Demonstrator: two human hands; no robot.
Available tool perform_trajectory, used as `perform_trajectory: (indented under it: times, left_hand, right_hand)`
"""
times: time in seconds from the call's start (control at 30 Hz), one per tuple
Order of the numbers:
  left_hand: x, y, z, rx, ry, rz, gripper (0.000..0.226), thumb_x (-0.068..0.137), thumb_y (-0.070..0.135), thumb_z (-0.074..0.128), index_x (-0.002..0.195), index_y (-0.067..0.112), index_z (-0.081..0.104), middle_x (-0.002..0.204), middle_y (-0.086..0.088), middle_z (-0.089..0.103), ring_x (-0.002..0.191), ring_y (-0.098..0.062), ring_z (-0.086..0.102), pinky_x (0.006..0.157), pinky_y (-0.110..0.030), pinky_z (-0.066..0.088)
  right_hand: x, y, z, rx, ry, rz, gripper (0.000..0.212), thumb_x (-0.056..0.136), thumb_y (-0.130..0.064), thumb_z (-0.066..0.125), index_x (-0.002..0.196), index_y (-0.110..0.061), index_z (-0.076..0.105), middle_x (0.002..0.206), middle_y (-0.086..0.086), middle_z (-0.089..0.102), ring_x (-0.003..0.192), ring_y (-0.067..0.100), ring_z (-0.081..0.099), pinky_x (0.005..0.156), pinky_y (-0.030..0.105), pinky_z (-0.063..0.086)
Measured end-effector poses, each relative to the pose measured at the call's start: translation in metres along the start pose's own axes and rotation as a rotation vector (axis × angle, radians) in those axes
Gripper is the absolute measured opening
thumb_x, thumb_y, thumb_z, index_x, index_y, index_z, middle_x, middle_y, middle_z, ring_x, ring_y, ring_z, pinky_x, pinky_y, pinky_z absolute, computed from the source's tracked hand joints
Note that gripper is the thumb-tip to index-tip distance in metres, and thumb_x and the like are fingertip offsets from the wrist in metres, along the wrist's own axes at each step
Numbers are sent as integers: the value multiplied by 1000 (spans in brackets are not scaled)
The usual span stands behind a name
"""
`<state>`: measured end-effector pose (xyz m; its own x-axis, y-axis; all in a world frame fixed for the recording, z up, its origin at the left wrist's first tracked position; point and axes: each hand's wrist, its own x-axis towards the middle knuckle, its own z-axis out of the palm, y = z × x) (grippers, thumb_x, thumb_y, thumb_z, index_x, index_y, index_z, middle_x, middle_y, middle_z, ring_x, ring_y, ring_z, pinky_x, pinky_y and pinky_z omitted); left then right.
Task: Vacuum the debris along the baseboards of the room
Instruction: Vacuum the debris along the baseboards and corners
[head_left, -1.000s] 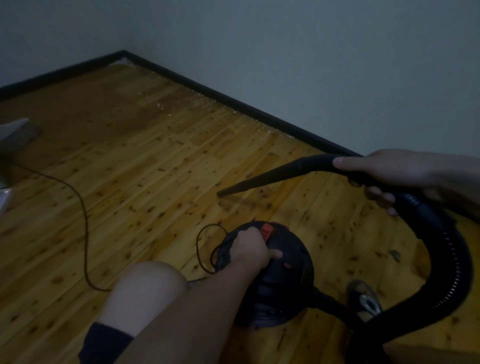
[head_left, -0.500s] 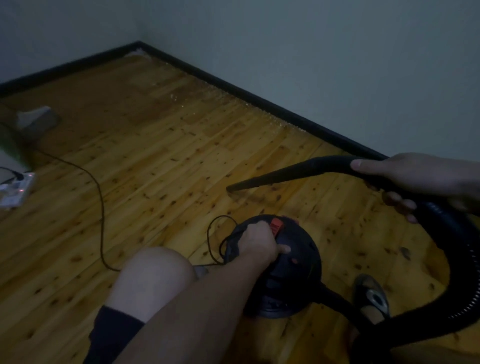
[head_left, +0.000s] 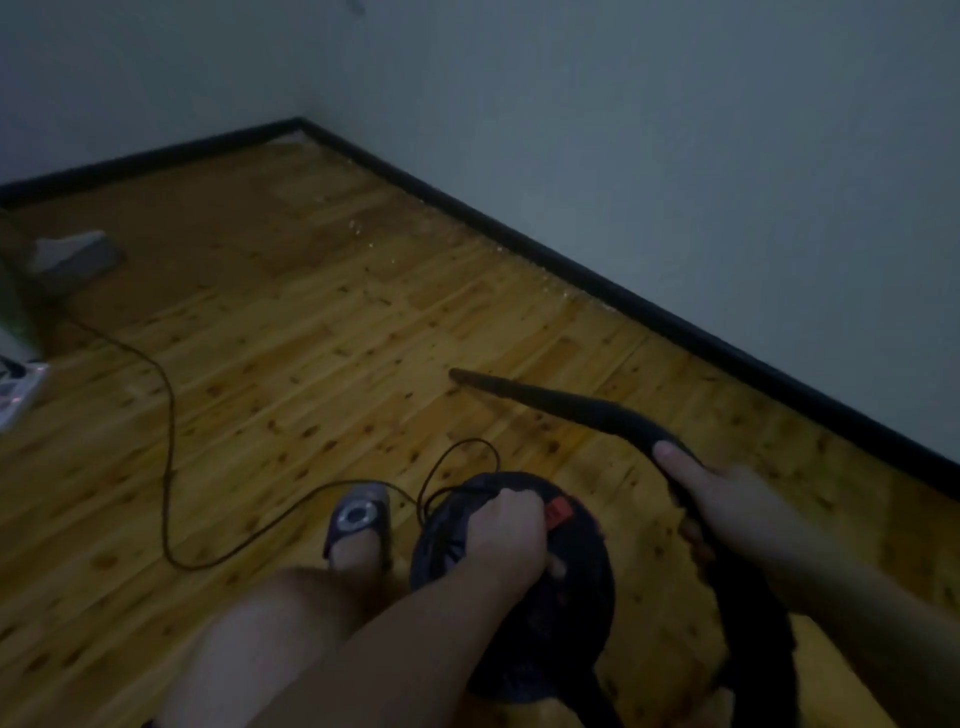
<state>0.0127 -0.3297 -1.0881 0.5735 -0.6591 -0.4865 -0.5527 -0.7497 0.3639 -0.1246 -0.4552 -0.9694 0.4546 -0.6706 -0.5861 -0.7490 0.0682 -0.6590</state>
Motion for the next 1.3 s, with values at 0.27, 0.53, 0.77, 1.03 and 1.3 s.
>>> perform_trajectory:
  times: [0.27, 0.53, 0.77, 1.03, 1.3]
  left_hand:
    - [47, -14, -39, 72, 32, 29, 51, 70, 40, 92, 105, 16, 65, 113, -8, 71, 110, -28, 67, 75, -34, 44]
    - [102, -22, -66, 107, 43, 60, 48, 69, 44, 92, 88, 19, 55, 107, -7, 71, 105, -29, 67, 70, -32, 42]
    - [155, -14, -93, 65, 20, 88, 54, 68, 43, 93, 78, 19, 46, 98, -5, 68, 97, -27, 66, 66, -34, 42]
    - [215, -1, -121, 91, -14, 131, 51, 70, 46, 92, 80, 21, 48, 85, 1, 59, 85, -23, 59, 63, -36, 42]
    - [256, -16, -144, 100, 9, 146, 53, 67, 52, 91, 77, 23, 49, 82, 3, 58, 80, -22, 58, 60, -35, 37]
  right_hand:
    - [56, -5, 24, 265, 58, 3, 47, 99, -54, 58, 82, -11, 59, 54, 3, 50, 42, 17, 48, 44, 27, 44]
    - [121, -32, 31, 471, 167, 30, 46, 100, -54, 58, 87, -9, 58, 58, 6, 51, 48, 20, 50, 47, 30, 45]
    - [153, -55, 30, 537, 192, 42, 43, 102, -51, 55, 86, -10, 56, 54, 5, 46, 47, 21, 44, 48, 33, 41]
    - [172, -58, 5, 615, 249, 138, 47, 102, -52, 53, 84, -9, 56, 52, 5, 46, 45, 21, 43, 50, 34, 41]
    - [178, -66, -5, 733, 310, 196, 47, 103, -50, 53, 80, -9, 55, 52, 6, 46, 49, 23, 42, 53, 36, 39]
